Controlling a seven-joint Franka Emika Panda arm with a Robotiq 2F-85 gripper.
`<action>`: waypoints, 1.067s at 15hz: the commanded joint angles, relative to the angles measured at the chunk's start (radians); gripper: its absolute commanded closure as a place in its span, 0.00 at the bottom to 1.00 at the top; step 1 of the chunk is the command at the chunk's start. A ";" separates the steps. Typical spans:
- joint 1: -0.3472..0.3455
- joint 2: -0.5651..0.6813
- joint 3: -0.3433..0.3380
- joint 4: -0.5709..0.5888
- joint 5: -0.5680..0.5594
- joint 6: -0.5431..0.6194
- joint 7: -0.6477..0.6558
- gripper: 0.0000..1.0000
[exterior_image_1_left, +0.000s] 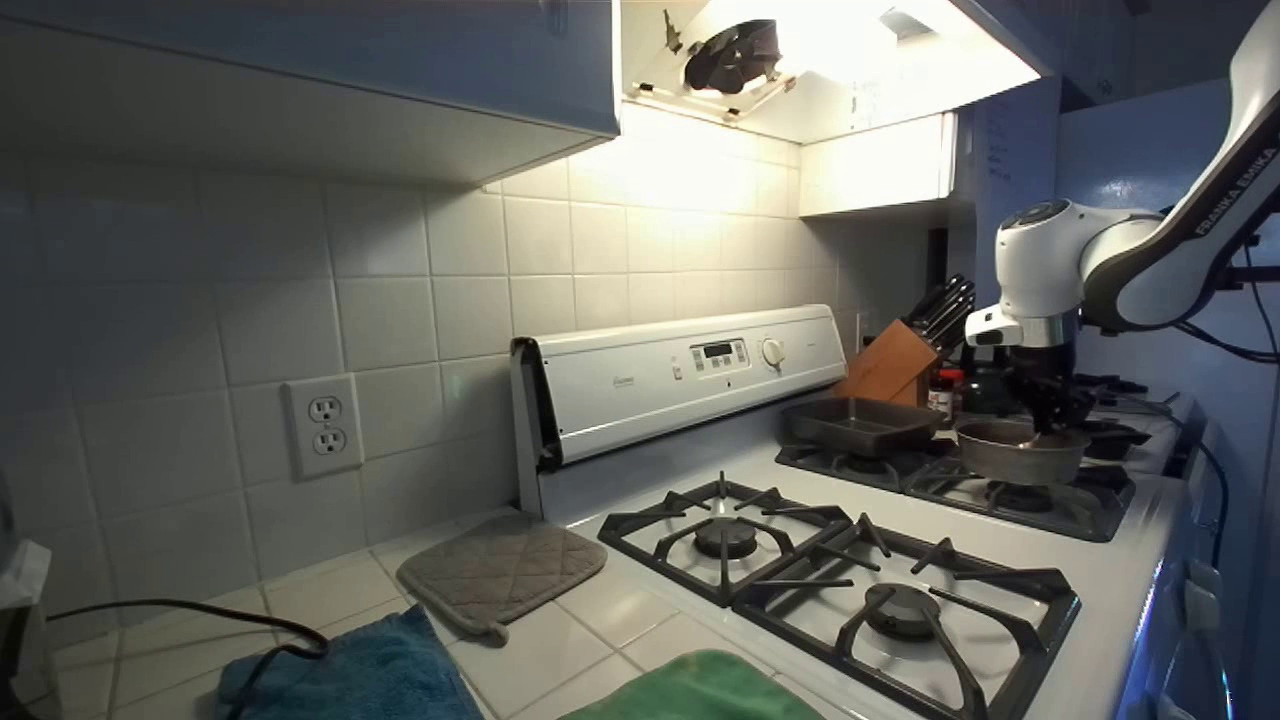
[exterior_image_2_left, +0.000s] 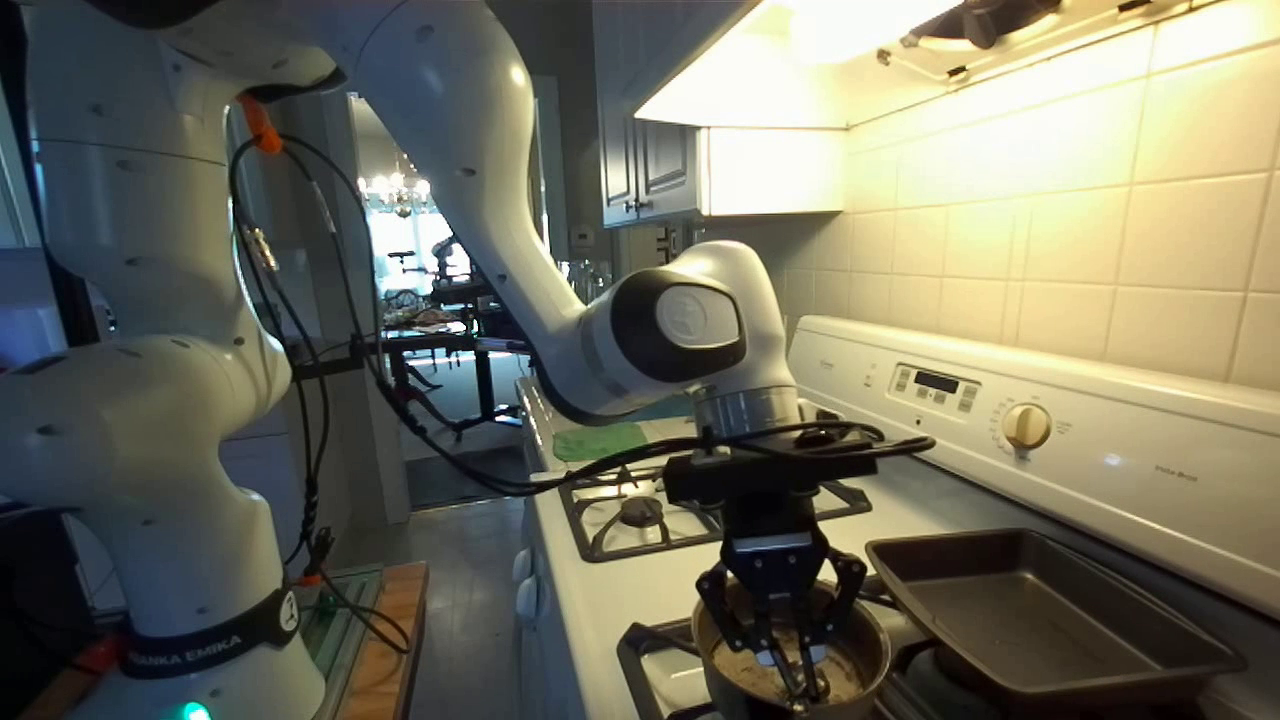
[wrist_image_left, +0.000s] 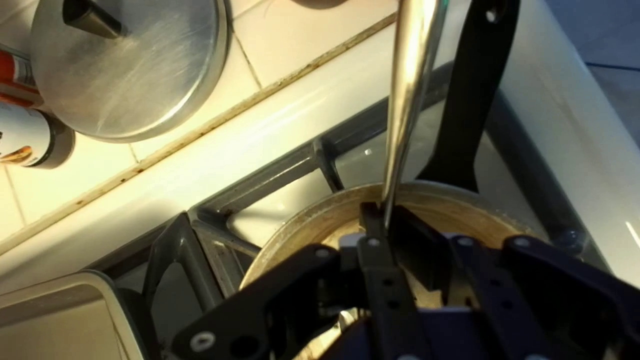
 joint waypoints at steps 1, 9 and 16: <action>0.004 -0.010 0.006 -0.019 -0.061 -0.015 0.018 0.97; 0.016 0.000 0.021 -0.023 -0.065 -0.005 0.108 0.97; 0.027 0.021 0.034 -0.008 -0.048 -0.013 0.217 0.97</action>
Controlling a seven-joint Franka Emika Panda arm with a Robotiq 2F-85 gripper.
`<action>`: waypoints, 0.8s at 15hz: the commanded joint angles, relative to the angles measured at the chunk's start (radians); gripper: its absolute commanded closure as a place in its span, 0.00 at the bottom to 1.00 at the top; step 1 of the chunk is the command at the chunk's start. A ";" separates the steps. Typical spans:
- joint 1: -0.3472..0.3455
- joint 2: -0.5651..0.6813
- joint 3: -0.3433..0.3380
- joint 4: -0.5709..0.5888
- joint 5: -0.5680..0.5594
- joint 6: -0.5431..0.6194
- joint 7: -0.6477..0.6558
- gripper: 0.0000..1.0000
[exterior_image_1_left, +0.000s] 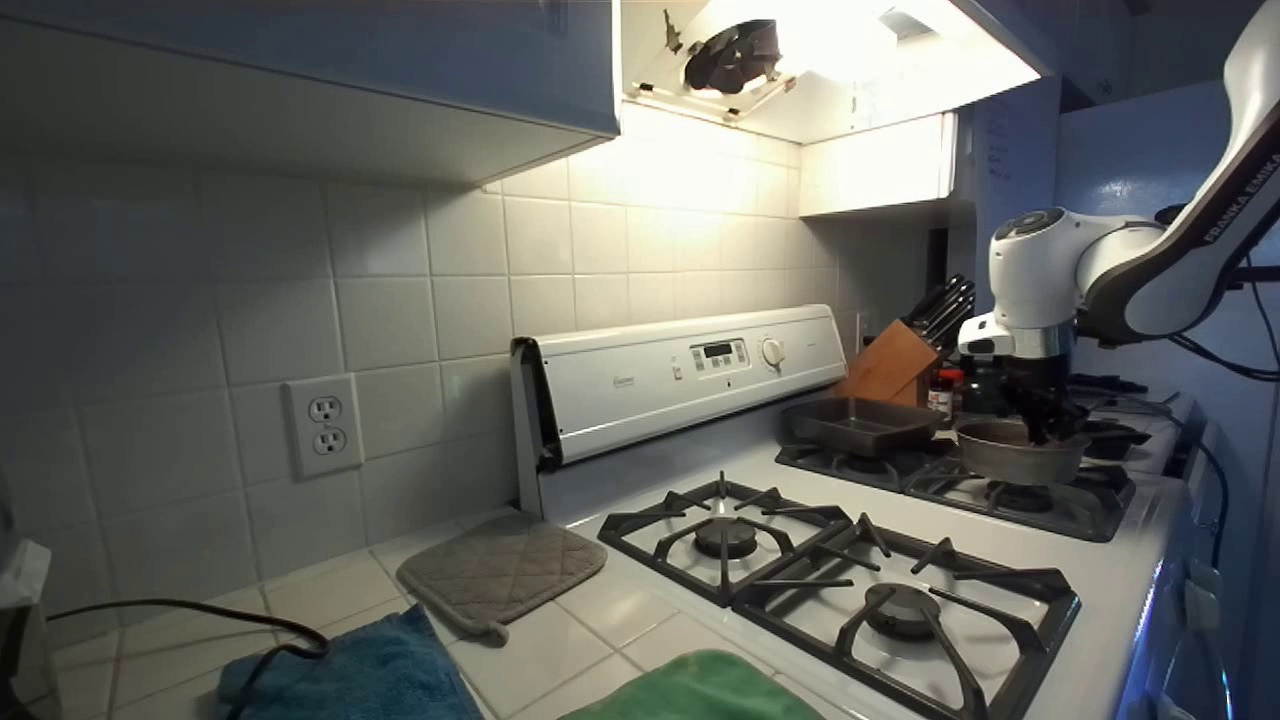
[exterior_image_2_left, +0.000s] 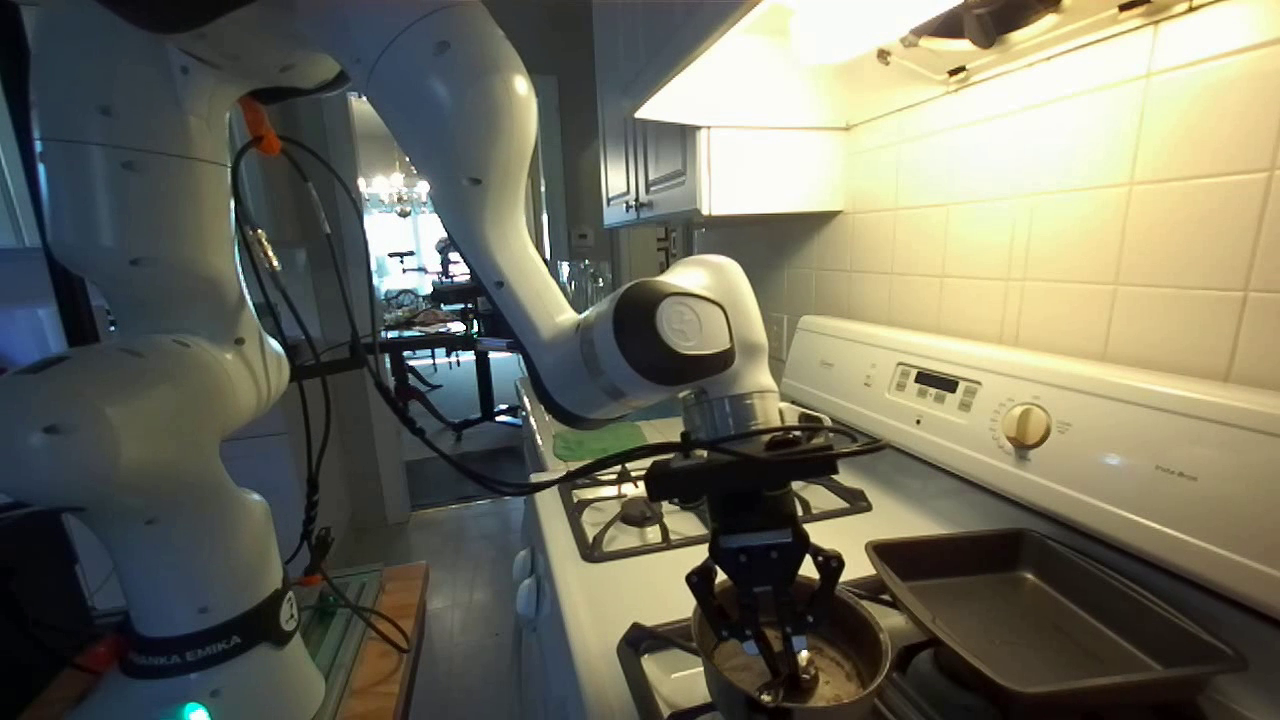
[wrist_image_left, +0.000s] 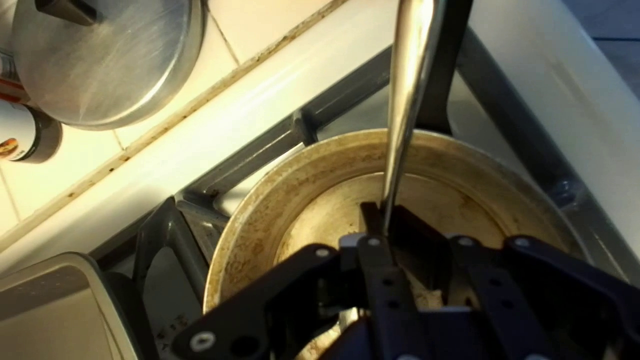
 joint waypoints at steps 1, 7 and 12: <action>0.005 0.016 0.012 0.014 0.000 -0.015 0.067 0.97; 0.006 0.043 0.014 0.044 0.003 -0.026 0.185 0.97; 0.007 0.063 0.007 0.072 -0.017 -0.046 0.262 0.97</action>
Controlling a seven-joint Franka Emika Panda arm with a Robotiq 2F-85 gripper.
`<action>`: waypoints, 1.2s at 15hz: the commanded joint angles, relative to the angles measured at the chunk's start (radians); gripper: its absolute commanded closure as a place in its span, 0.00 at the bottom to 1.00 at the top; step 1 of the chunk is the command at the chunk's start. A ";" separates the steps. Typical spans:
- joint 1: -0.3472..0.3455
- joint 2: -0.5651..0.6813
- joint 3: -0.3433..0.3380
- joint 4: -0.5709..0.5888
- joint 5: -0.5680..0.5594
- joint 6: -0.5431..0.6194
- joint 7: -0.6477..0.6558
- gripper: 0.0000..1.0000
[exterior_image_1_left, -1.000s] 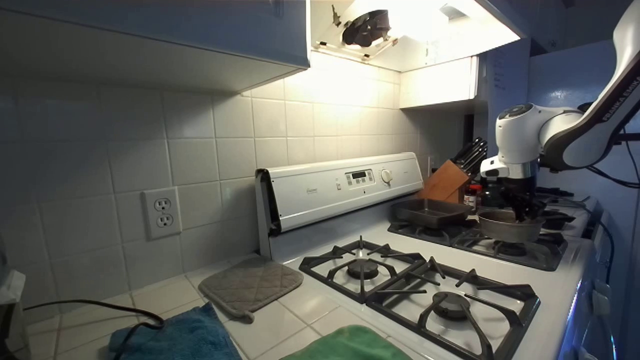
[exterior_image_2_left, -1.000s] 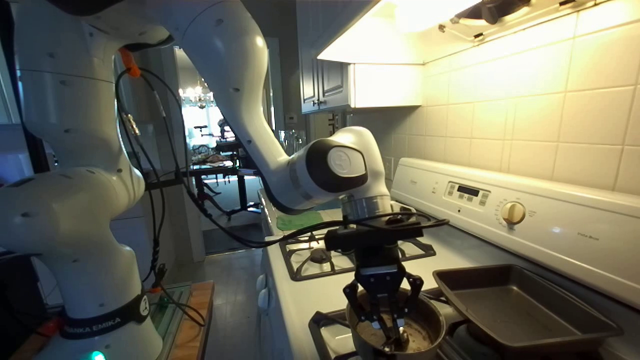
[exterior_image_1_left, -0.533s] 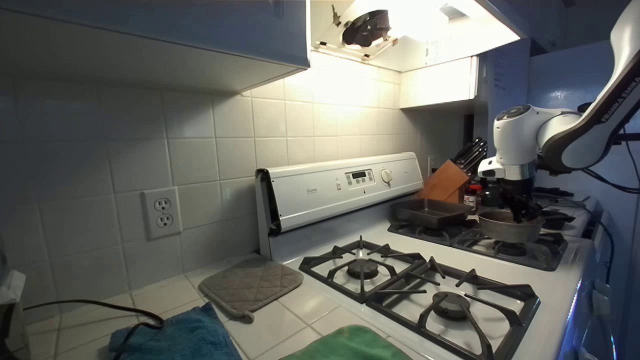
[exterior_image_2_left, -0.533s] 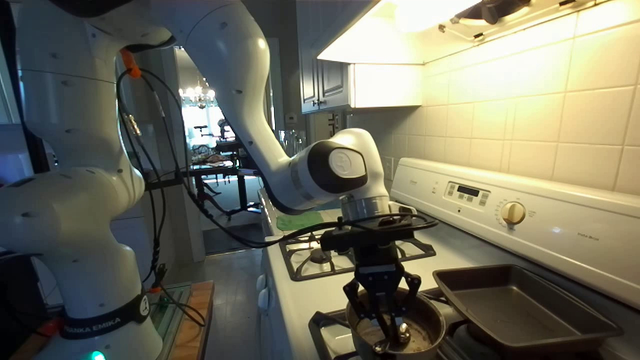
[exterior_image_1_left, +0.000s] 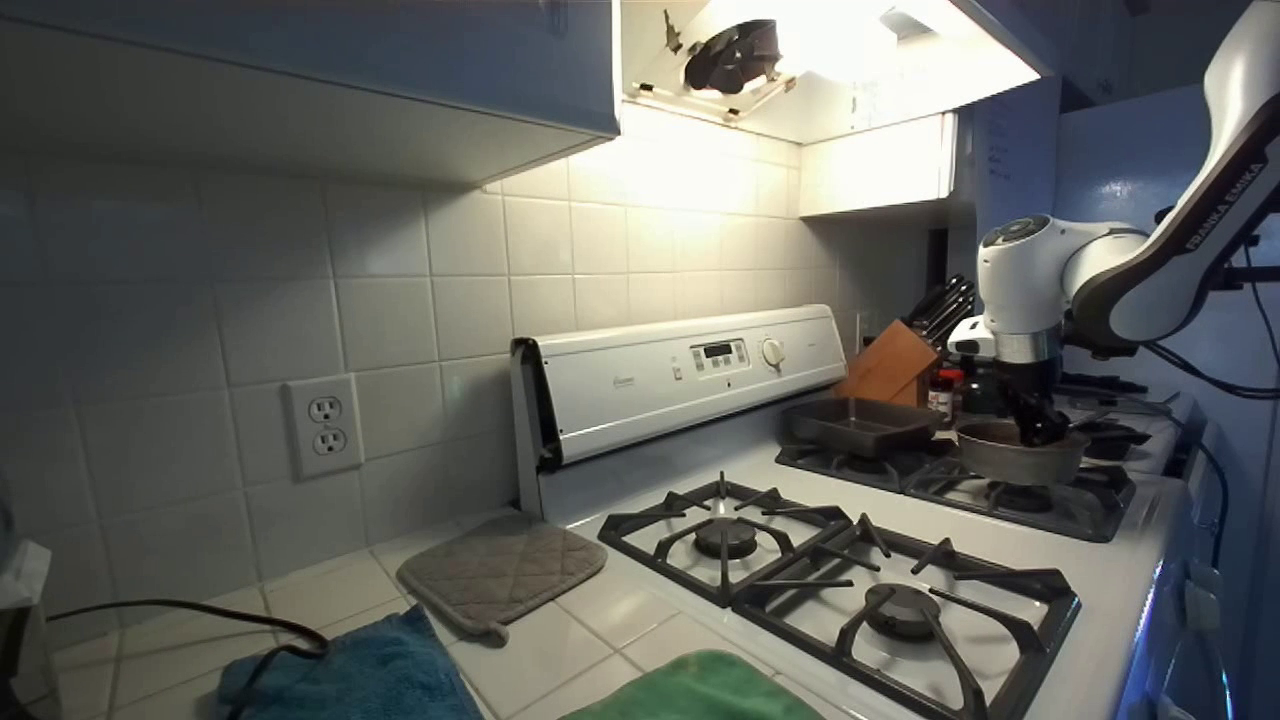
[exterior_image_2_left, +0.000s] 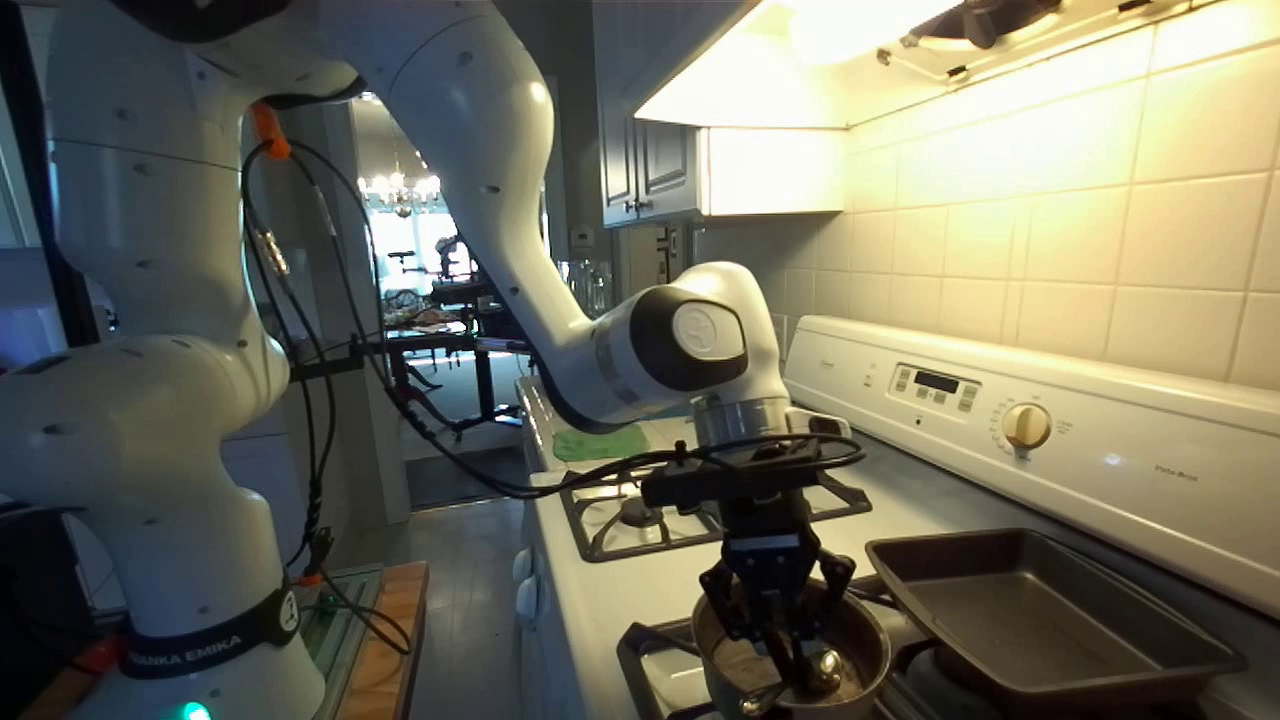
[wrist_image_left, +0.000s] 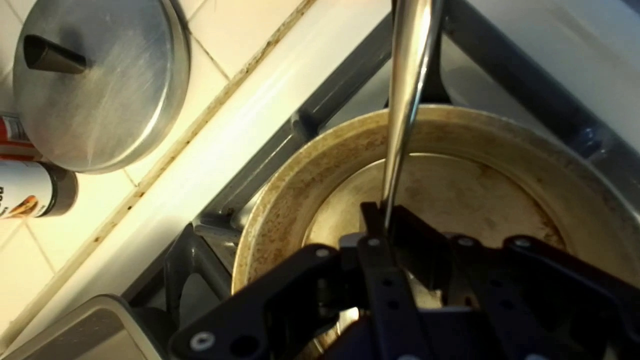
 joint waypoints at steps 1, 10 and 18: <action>0.006 0.022 -0.004 0.036 -0.025 -0.040 0.056 0.97; 0.000 -0.001 0.005 0.012 -0.021 -0.037 -0.032 0.97; -0.010 -0.046 0.009 -0.007 0.023 -0.012 -0.065 0.97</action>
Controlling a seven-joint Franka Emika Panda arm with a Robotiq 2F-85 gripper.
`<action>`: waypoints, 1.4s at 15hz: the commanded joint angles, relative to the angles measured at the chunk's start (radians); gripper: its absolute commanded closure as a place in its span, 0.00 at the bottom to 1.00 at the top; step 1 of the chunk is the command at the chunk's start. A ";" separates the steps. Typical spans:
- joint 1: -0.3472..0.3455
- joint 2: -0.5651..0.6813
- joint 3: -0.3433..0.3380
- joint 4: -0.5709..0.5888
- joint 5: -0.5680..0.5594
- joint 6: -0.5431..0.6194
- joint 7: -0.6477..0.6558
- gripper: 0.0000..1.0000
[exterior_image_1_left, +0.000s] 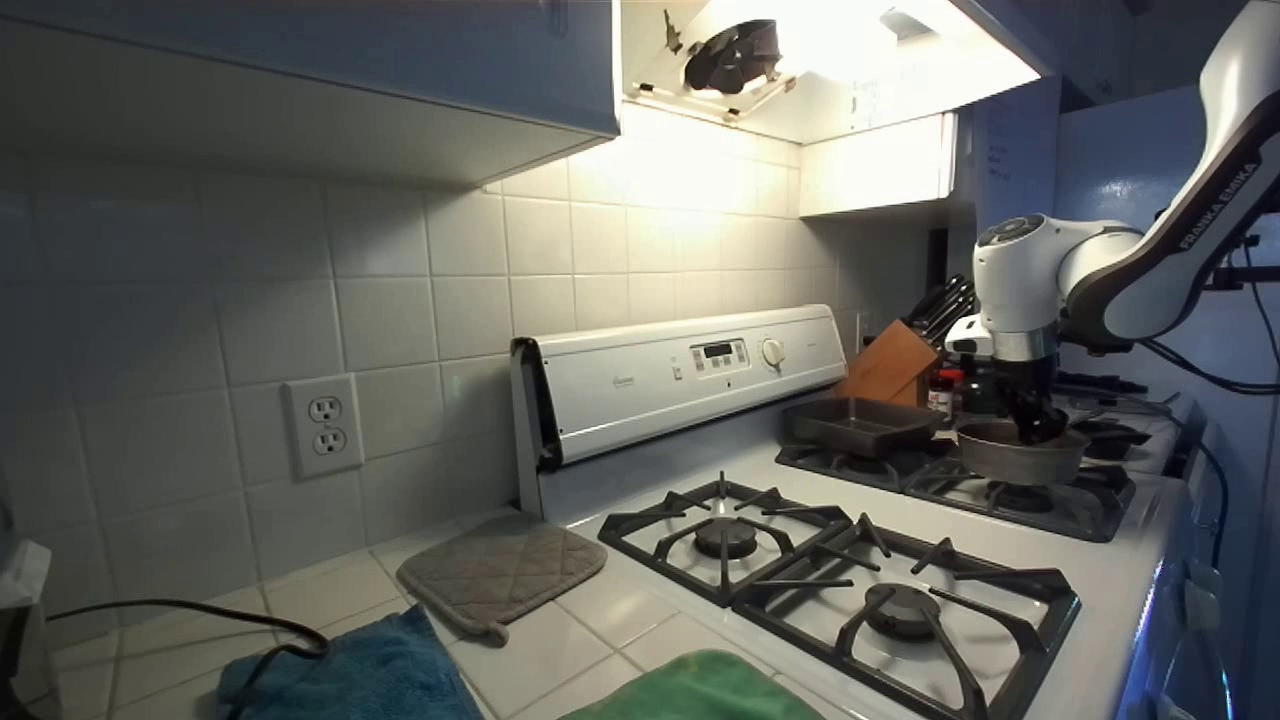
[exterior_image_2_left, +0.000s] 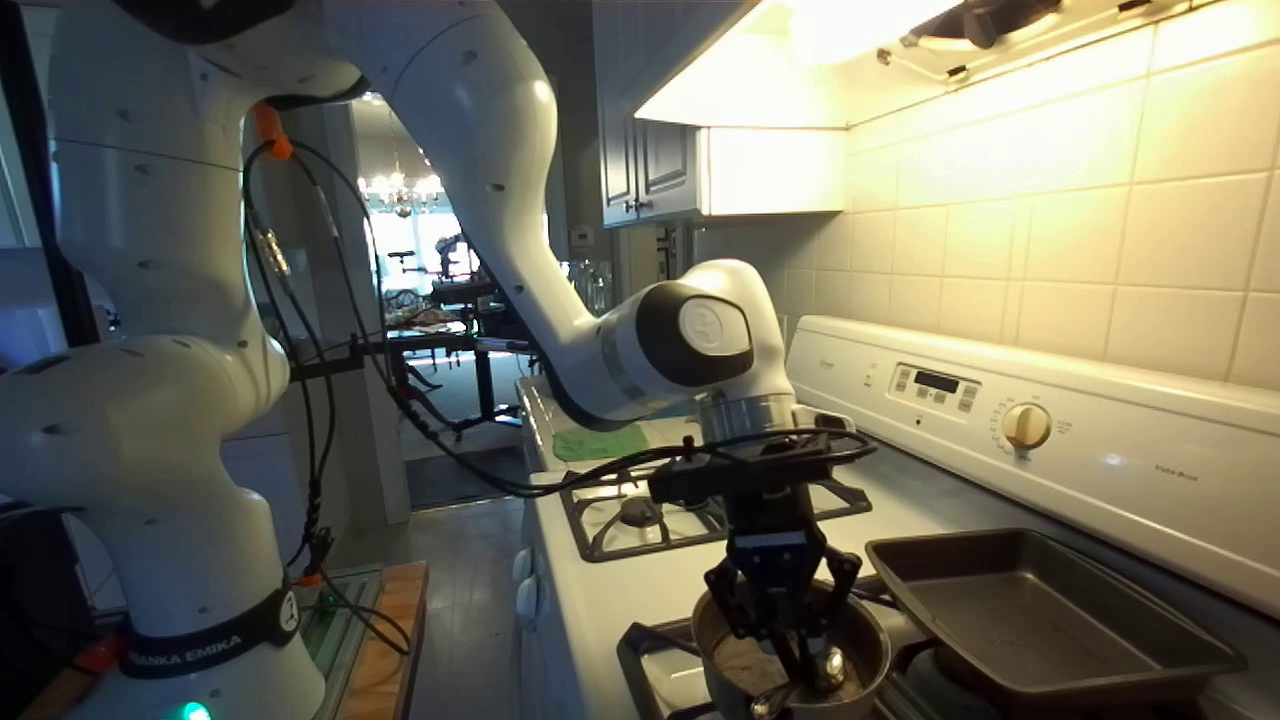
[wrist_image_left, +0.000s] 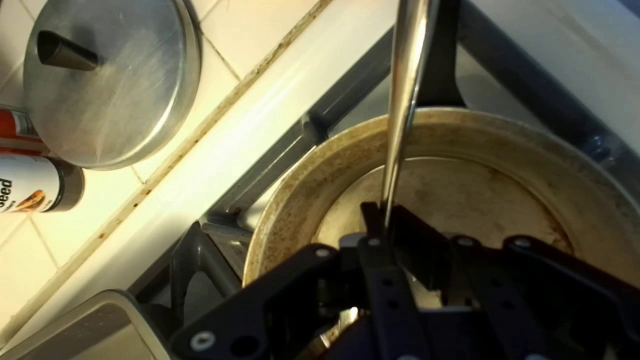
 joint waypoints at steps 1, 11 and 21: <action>-0.011 -0.064 0.005 -0.031 0.026 0.013 -0.036 0.97; 0.010 -0.194 0.011 -0.083 0.047 0.014 -0.005 0.97; 0.045 -0.253 0.047 -0.117 -0.016 0.009 0.152 0.97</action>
